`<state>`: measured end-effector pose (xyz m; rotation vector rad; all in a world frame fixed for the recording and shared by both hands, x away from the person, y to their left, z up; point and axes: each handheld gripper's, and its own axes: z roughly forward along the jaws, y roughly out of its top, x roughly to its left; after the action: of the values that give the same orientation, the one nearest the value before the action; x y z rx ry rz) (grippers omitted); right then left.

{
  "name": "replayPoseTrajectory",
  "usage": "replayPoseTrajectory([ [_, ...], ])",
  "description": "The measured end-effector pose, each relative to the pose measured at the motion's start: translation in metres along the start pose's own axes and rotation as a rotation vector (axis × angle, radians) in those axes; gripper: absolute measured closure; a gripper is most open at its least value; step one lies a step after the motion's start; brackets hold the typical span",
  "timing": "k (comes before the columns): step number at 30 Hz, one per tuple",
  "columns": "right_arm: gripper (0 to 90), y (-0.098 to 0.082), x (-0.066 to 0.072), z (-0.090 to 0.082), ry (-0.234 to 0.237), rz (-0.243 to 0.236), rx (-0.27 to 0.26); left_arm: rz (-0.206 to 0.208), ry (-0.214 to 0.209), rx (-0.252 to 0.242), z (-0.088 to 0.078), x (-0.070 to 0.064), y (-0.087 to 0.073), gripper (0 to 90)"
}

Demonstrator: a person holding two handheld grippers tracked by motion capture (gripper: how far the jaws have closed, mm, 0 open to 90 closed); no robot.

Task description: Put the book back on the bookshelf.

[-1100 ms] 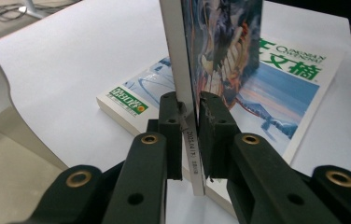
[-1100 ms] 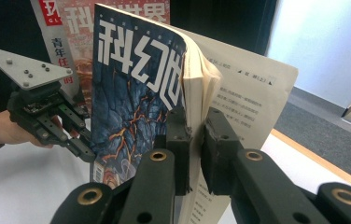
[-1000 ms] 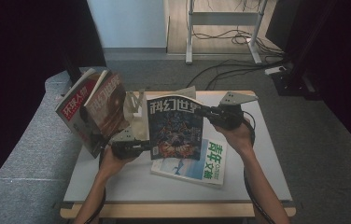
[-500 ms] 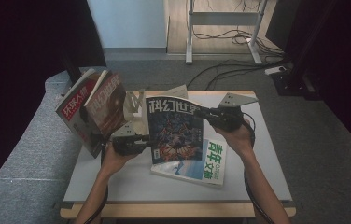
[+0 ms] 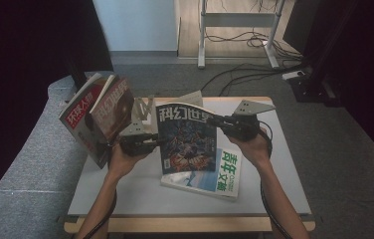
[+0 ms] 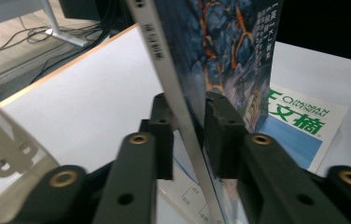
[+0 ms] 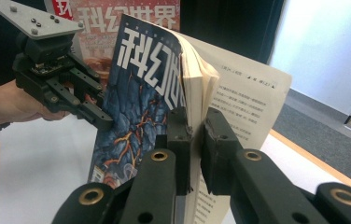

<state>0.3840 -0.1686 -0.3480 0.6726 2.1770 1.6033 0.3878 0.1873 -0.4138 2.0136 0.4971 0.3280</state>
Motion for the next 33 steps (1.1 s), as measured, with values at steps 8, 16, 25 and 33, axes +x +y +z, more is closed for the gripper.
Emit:
replayPoseTrajectory([
  [8,81.4,0.000,0.000,-0.002,-0.006,-0.009,-0.012,0.022,0.016,-0.056,-0.003,-0.002,-0.005,79.9],
  [16,80.9,-0.001,0.000,-0.002,0.002,0.008,-0.023,0.021,0.002,-0.054,-0.006,-0.003,0.002,69.2],
  [25,80.9,-0.001,0.000,-0.003,0.002,0.007,-0.020,-0.005,-0.021,-0.084,-0.011,-0.001,0.023,63.6],
  [33,80.9,0.000,0.002,-0.003,0.005,-0.003,-0.014,-0.027,-0.040,-0.089,-0.018,0.003,0.050,62.7],
])
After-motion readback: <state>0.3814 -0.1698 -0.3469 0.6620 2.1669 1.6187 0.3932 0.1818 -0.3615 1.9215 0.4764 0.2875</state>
